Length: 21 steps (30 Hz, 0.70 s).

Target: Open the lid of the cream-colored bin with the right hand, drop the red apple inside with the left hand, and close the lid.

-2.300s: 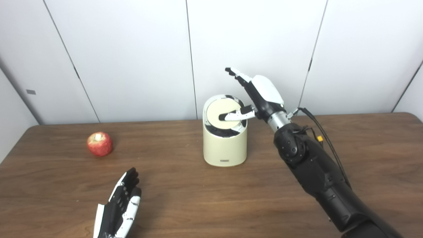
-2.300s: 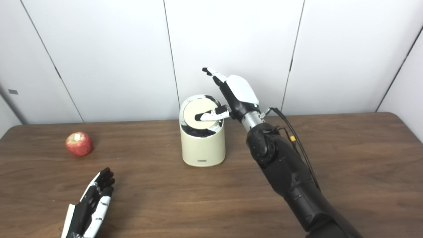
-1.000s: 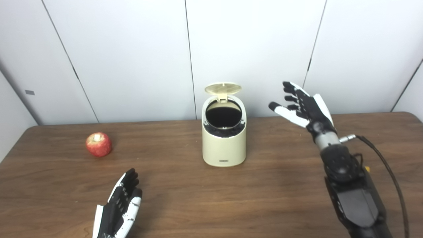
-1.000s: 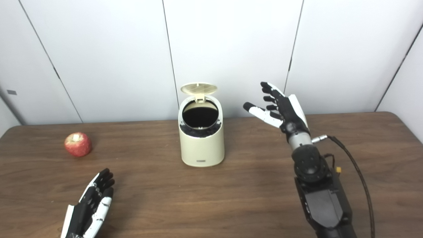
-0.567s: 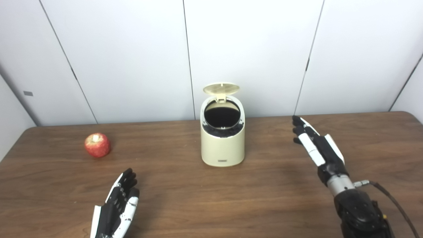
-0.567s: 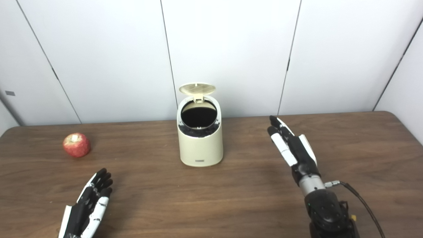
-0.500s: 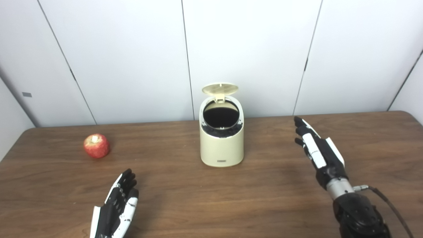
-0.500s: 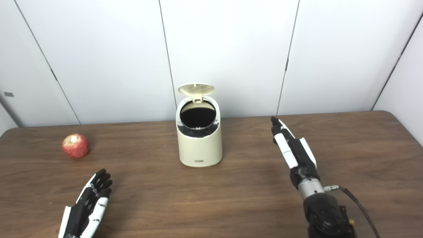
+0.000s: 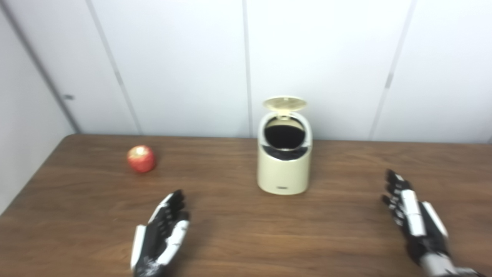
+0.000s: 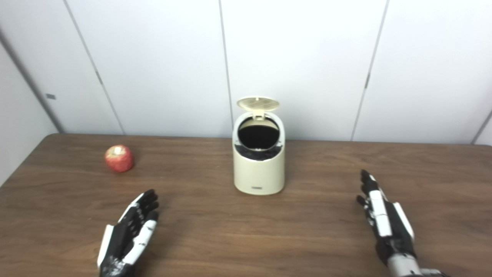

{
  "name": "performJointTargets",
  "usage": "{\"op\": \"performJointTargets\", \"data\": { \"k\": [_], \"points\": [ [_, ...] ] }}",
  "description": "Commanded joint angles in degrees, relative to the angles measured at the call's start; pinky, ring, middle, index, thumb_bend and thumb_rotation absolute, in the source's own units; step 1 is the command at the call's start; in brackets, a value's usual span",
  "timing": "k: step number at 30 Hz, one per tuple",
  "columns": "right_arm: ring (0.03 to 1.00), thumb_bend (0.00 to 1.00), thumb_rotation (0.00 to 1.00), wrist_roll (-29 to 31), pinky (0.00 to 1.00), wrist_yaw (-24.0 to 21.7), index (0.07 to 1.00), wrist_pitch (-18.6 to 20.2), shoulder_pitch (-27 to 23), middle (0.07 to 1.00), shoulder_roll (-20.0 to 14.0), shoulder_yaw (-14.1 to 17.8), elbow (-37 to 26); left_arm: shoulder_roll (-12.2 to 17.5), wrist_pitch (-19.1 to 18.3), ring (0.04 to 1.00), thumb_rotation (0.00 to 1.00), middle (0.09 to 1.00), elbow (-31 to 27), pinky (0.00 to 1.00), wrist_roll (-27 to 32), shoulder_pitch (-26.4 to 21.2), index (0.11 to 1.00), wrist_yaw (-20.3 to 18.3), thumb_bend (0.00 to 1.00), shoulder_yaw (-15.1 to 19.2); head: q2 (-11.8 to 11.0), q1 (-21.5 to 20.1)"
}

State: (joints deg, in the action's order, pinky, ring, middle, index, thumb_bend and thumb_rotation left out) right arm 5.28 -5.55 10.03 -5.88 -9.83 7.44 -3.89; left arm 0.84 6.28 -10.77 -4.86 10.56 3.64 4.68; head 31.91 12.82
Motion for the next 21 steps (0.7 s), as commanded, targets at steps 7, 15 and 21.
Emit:
{"op": "performJointTargets", "data": {
  "k": [7, 15, 21],
  "points": [
    [0.965, 0.52, 1.00, 3.60, 0.97, 0.72, 0.957, -0.38, -1.10, 0.971, 0.07, 2.26, -2.80, 0.48, -4.42, 0.835, 0.32, 0.856, -5.52, 0.77, -5.40, -1.63, 0.878, 3.97, 0.54, 2.70, -1.26, 6.21],
    [0.896, 0.59, 0.98, 4.70, 0.82, 2.05, 0.893, 4.82, -0.09, 0.924, 1.06, 2.77, -8.46, 4.08, -6.98, 0.817, 0.26, 0.823, -5.99, 0.83, -10.70, -4.62, 0.870, 7.06, 0.67, 7.43, -2.18, 9.07],
    [0.856, 0.62, 0.94, 5.63, 0.74, 1.73, 0.854, 6.41, 0.20, 0.890, 0.73, 2.68, -10.48, 7.77, -9.60, 0.817, 0.20, 0.849, -4.63, 0.80, -10.78, -8.87, 0.882, 7.25, 0.74, 10.82, -2.63, 10.29]
  ]
}}
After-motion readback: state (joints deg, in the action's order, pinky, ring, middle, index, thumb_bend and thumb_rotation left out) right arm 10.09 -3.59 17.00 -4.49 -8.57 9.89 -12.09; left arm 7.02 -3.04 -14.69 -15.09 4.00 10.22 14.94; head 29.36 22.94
